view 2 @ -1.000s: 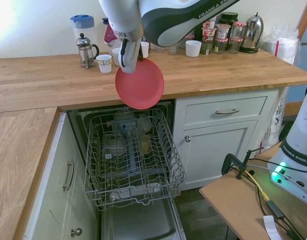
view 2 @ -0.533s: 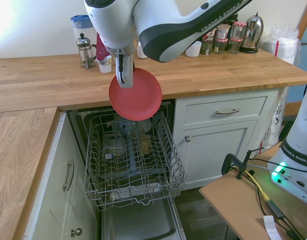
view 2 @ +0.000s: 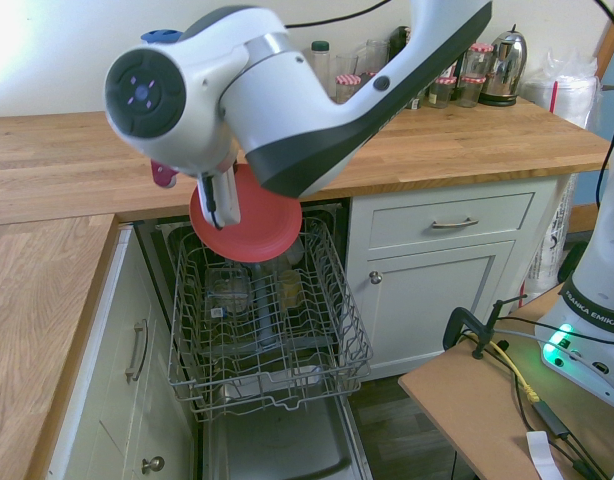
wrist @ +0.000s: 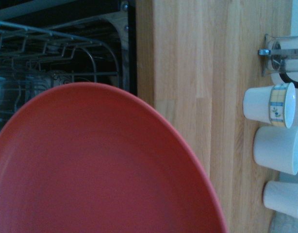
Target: Put the plate in the dishwasher
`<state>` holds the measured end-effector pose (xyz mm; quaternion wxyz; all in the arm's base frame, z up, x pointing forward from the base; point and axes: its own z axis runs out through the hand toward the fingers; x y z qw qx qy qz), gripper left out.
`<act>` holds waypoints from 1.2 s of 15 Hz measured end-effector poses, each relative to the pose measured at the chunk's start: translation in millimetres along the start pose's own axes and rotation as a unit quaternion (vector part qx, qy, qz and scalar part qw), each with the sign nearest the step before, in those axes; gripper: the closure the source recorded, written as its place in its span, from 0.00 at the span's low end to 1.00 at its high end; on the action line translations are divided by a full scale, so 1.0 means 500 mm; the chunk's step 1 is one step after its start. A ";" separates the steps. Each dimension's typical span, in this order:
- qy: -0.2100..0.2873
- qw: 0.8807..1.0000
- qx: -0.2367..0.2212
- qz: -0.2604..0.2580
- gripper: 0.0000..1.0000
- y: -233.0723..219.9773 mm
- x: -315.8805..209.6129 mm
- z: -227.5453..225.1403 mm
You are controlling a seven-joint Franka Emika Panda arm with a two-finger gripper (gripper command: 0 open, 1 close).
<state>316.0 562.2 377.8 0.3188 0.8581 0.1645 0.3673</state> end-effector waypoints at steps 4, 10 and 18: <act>-0.007 0.999 -0.031 -0.006 1.00 -0.123 0.002 0.039; -0.020 0.998 -0.039 -0.033 1.00 -0.221 -0.061 0.078; -0.028 0.998 -0.029 -0.038 1.00 -0.299 -0.101 0.142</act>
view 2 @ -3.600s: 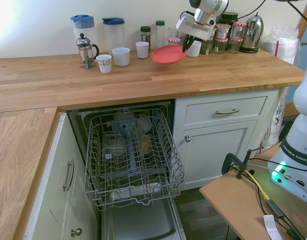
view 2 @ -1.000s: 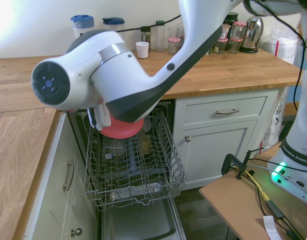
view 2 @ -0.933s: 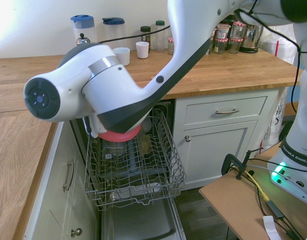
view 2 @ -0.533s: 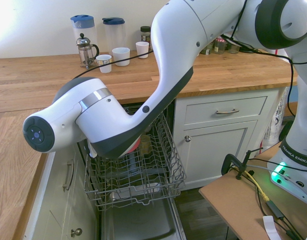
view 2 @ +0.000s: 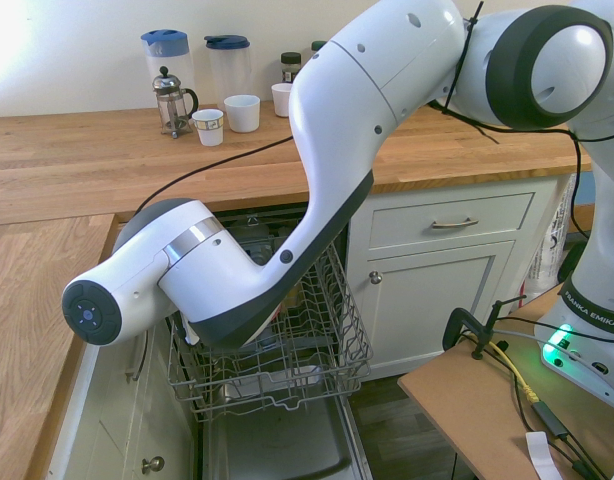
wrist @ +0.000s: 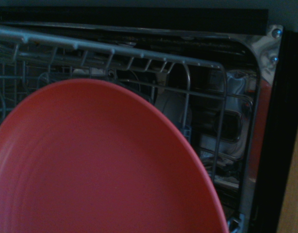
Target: Put the plate in the dishwasher
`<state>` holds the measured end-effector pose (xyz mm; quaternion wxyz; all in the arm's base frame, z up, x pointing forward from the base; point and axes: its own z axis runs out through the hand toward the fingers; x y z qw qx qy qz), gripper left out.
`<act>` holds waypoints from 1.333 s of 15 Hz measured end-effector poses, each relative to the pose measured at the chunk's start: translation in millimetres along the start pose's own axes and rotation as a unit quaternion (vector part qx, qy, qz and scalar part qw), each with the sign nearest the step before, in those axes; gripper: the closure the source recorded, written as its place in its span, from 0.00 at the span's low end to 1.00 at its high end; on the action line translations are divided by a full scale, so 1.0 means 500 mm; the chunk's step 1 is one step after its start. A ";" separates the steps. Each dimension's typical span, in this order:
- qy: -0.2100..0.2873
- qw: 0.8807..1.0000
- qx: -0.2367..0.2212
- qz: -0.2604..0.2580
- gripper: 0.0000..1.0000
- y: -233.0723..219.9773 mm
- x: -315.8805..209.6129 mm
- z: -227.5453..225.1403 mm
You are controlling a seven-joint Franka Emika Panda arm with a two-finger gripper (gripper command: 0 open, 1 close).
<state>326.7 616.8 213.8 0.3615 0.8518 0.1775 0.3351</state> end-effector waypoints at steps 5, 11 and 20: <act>-0.005 1.000 0.010 0.003 1.00 -0.037 -0.021 0.037; -0.009 0.999 0.034 0.003 0.00 -0.081 -0.040 0.074; -0.008 0.997 0.072 0.005 0.00 -0.097 -0.038 0.069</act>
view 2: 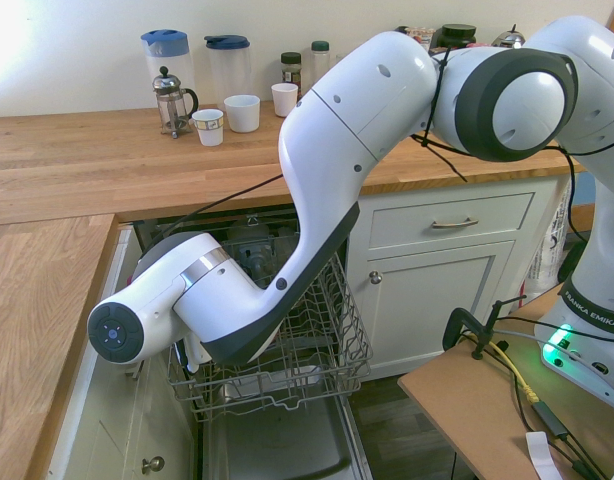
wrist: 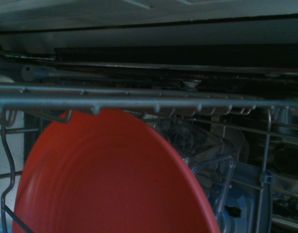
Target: Put the plate in the dishwasher
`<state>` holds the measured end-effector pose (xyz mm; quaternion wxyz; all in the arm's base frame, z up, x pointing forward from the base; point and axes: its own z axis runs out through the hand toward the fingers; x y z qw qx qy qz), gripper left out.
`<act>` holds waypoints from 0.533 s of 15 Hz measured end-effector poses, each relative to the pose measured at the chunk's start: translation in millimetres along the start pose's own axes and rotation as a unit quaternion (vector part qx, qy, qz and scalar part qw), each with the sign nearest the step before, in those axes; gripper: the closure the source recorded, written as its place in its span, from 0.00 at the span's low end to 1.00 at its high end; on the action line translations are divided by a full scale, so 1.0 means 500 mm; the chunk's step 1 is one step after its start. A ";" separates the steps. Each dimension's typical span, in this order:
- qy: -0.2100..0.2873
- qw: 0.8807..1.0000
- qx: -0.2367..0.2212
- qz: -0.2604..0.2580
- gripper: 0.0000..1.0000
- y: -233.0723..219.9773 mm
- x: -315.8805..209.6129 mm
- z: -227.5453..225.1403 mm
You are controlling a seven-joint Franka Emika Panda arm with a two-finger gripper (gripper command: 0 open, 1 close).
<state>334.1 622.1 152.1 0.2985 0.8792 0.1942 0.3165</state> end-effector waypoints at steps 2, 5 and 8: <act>-0.003 1.000 0.009 0.001 0.00 -0.003 -0.002 0.002; -0.001 1.000 0.020 0.002 0.00 -0.007 0.000 -0.002; 0.003 0.999 0.035 0.006 0.00 -0.005 0.008 -0.010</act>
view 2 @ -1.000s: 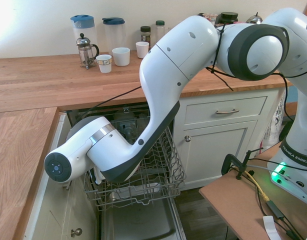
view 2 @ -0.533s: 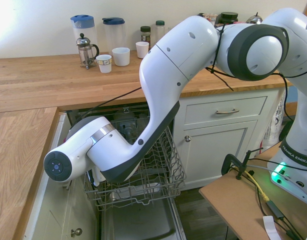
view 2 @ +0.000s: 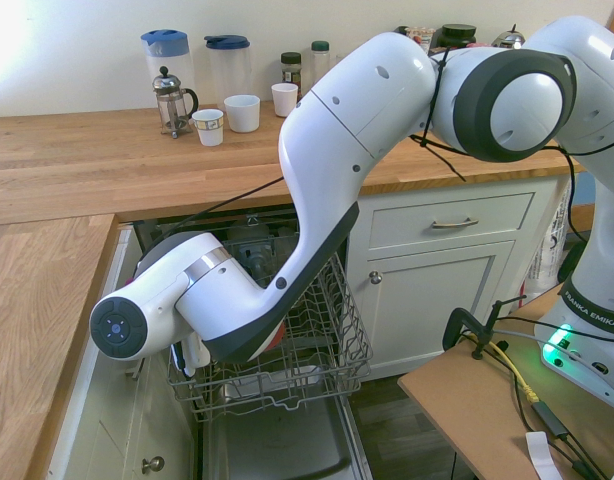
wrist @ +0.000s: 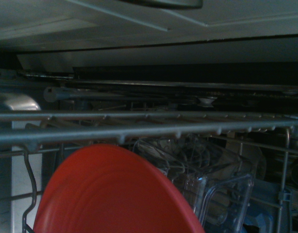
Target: Put the plate in the dishwasher
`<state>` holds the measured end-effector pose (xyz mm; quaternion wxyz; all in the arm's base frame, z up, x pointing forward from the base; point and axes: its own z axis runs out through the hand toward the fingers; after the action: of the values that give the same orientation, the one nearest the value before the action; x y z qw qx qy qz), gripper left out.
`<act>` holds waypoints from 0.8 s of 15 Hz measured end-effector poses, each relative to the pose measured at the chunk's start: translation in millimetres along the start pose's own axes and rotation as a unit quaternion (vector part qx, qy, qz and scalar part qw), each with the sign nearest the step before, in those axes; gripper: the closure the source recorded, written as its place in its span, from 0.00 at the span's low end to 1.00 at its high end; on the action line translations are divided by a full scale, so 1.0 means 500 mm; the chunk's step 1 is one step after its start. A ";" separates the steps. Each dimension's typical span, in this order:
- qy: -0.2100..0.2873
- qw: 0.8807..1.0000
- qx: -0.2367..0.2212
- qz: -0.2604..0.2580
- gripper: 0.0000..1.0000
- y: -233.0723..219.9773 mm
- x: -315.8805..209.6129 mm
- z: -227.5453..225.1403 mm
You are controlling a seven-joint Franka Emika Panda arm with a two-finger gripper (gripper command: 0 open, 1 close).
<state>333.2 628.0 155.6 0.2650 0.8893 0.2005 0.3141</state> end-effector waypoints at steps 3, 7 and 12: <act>0.010 0.999 0.032 0.009 0.00 0.022 0.007 -0.027; 0.004 0.996 0.080 0.025 0.00 0.088 0.012 -0.100; -0.032 0.991 0.122 0.049 0.00 0.180 0.024 -0.180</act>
<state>299.2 595.2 274.2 0.1449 0.9336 0.1845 0.2710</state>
